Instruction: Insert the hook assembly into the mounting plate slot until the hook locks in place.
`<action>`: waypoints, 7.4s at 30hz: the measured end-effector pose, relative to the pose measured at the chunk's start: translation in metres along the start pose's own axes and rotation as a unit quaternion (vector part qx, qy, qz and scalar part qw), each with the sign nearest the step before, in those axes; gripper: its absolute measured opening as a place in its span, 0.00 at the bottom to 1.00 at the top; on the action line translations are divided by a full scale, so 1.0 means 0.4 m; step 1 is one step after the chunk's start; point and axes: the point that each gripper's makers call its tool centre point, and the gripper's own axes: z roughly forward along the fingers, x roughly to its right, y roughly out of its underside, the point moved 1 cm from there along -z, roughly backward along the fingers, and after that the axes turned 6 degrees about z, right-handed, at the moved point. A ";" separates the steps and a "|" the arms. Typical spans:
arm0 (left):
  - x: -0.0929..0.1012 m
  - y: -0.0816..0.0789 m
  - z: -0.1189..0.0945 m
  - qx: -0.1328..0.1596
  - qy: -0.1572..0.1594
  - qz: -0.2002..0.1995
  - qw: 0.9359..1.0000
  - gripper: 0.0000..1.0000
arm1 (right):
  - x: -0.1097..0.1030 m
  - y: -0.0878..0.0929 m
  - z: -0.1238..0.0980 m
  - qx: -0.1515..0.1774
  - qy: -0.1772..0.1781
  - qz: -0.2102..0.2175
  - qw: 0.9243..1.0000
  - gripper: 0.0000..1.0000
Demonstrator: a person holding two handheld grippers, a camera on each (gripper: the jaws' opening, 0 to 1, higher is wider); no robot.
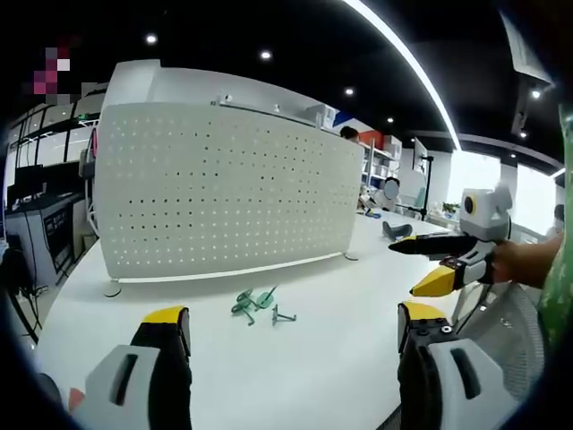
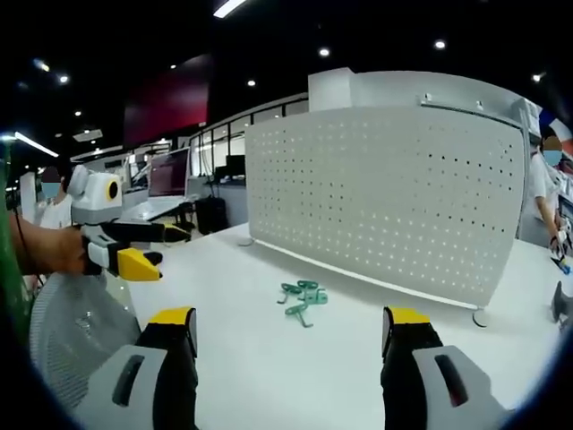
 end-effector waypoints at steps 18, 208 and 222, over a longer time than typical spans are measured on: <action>-0.015 -0.002 -0.005 0.002 -0.012 -0.004 1.000 0.98 | 0.027 -0.086 0.103 -0.005 -0.035 -0.062 0.997 0.73; -0.074 0.028 0.001 -0.004 -0.058 -0.021 0.998 0.68 | 0.023 0.185 0.594 -0.241 -0.189 -0.226 0.925 0.00; -0.076 0.030 0.003 -0.006 -0.057 -0.020 0.998 0.68 | 0.030 0.178 0.595 -0.237 -0.180 -0.199 0.934 0.00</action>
